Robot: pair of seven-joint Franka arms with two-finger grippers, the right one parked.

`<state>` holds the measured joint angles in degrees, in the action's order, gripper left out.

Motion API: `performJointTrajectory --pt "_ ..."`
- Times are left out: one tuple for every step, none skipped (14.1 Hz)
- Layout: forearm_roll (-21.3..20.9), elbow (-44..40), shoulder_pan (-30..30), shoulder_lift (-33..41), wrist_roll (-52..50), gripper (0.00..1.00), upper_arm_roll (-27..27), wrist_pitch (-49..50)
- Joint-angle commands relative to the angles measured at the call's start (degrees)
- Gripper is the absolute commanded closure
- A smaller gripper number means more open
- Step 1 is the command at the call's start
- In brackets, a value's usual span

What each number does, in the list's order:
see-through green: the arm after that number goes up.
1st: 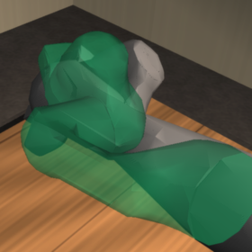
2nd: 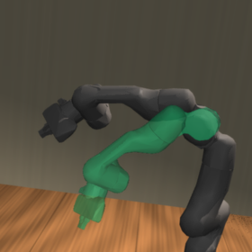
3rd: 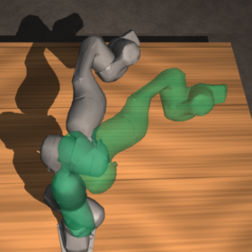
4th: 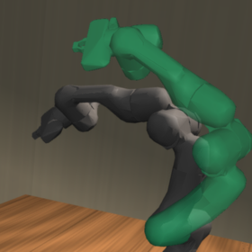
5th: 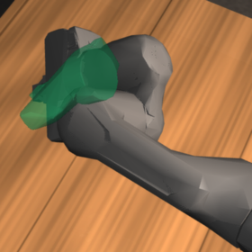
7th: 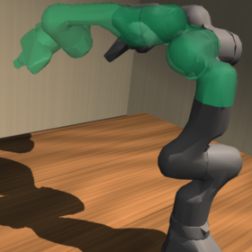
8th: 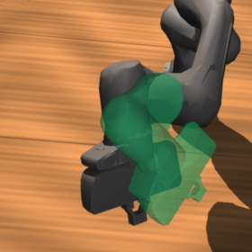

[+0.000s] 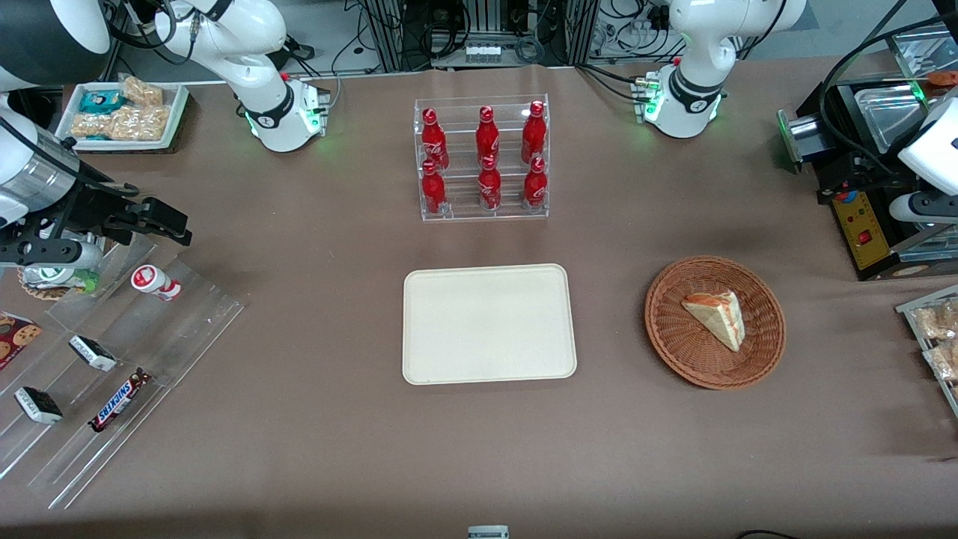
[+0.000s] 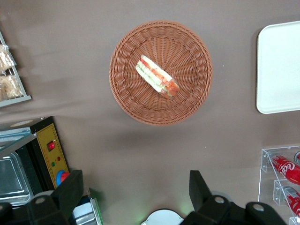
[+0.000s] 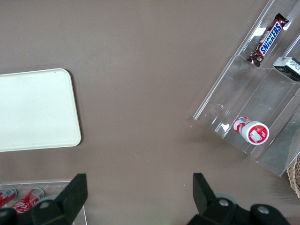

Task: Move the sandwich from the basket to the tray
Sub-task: 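Move the left gripper toward the wicker basket with the sandwich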

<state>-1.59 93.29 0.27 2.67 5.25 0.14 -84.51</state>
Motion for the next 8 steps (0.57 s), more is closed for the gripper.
performJointTrajectory --pt "-0.16 -1.45 -0.62 -0.92 -0.5 0.0 -0.93 1.63" --pt "-0.16 -1.45 -0.62 -0.92 -0.5 0.0 -0.93 1.54" --pt "-0.16 -1.45 -0.62 -0.92 -0.5 0.0 -0.93 1.45" --pt "-0.16 -1.45 -0.53 -1.09 -0.5 0.0 -1.02 1.54" --pt "-0.16 -1.53 -0.53 -1.53 -0.5 0.0 -1.11 1.54" --pt "-0.16 -1.54 -0.44 -1.79 -0.42 0.0 -1.2 1.45" --pt "-0.25 -1.54 -0.44 -2.06 -0.42 0.0 -1.46 1.37" --pt "-0.25 -1.54 -0.44 -2.23 -0.42 0.0 -1.64 1.28"
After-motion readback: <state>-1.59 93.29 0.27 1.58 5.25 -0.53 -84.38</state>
